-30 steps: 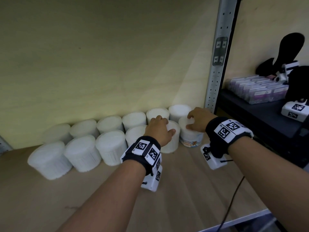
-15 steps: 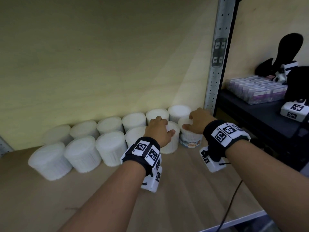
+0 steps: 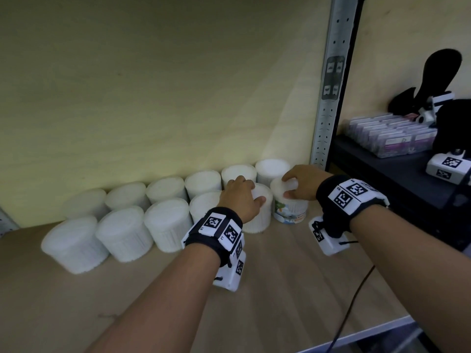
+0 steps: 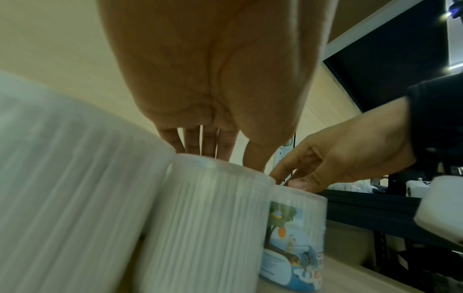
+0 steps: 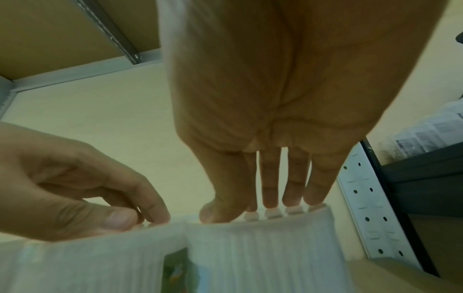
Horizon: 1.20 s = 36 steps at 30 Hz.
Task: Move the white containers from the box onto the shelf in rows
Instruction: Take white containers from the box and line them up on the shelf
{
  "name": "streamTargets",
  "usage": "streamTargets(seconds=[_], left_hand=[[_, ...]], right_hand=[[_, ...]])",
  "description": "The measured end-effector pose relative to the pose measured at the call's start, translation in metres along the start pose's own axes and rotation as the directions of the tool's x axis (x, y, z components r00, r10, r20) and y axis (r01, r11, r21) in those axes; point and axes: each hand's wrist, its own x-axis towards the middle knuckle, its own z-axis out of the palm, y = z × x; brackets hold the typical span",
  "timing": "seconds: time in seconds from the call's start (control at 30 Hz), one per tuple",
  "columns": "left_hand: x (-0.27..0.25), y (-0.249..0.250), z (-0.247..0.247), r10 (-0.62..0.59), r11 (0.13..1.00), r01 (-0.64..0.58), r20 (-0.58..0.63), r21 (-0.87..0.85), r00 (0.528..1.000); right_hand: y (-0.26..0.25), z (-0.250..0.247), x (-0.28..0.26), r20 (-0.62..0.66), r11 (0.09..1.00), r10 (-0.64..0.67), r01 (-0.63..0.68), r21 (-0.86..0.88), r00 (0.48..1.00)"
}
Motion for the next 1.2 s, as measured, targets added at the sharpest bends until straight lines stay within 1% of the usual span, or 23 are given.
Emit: streamTargets(seconds=[0.23, 0.4, 0.53, 0.6, 0.63, 0.67, 0.73, 0.77, 0.8, 0.83, 0.9, 0.97, 1.07, 1.2], left_hand=[[0.001, 0.001, -0.003, 0.015, 1.0, -0.015, 0.026, 0.012, 1.0], [0.001, 0.002, -0.013, 0.049, 0.999, -0.047, 0.123, -0.016, 0.991], [0.002, 0.003, -0.024, 0.093, 0.996, -0.092, 0.238, -0.014, 0.967], [0.003, 0.003, -0.028, 0.102, 0.994, -0.105, 0.265, -0.004, 0.959], [0.003, 0.003, -0.029, 0.094, 0.995, -0.095, 0.245, -0.011, 0.965], [0.004, 0.004, -0.028, 0.082, 0.997, -0.08, 0.194, -0.017, 0.978], [0.005, 0.005, -0.025, 0.049, 0.999, -0.048, 0.048, -0.018, 0.998], [0.006, 0.005, -0.023, 0.031, 0.999, -0.032, -0.007, -0.012, 0.999], [0.006, 0.006, -0.02, 0.017, 1.0, -0.017, -0.033, 0.003, 0.999], [0.006, 0.007, -0.018, 0.005, 0.999, -0.004, -0.032, 0.034, 0.999], [0.006, 0.009, -0.013, -0.012, 0.992, 0.009, 0.017, 0.124, 1.0], [0.007, 0.009, -0.01, -0.022, 0.986, 0.014, 0.047, 0.167, 0.999], [0.009, 0.008, -0.009, -0.01, 0.989, -0.001, 0.068, 0.148, 0.998], [0.011, 0.007, -0.018, 0.036, 0.991, -0.057, 0.171, 0.118, 0.985]], right_hand=[[0.002, 0.002, -0.001, -0.017, 1.0, -0.011, 0.011, 0.018, 1.0], [0.002, 0.003, 0.0, -0.026, 1.0, -0.009, 0.009, 0.028, 1.0], [0.002, 0.003, 0.001, -0.032, 0.999, -0.003, 0.004, 0.036, 0.999], [0.002, 0.003, 0.001, -0.031, 0.999, -0.002, 0.004, 0.038, 1.0], [0.003, 0.003, 0.0, -0.031, 0.999, -0.002, 0.003, 0.043, 1.0], [0.003, 0.003, 0.0, -0.032, 0.999, -0.001, 0.003, 0.048, 0.999], [0.003, 0.003, 0.0, -0.031, 0.999, -0.001, 0.003, 0.054, 1.0], [0.003, 0.003, 0.0, -0.033, 0.998, -0.001, 0.003, 0.055, 0.999], [0.003, 0.003, 0.0, -0.038, 0.998, -0.002, 0.004, 0.055, 0.999], [0.003, 0.003, 0.001, -0.042, 0.998, -0.002, 0.004, 0.058, 0.999], [0.003, 0.003, 0.001, -0.046, 0.998, -0.004, 0.007, 0.063, 0.999], [0.004, 0.004, 0.001, -0.045, 0.998, -0.004, 0.007, 0.067, 0.999], [0.005, 0.004, 0.001, -0.046, 0.997, -0.003, 0.006, 0.08, 0.999], [0.004, 0.004, 0.001, -0.054, 0.996, 0.0, 0.004, 0.085, 0.999]])
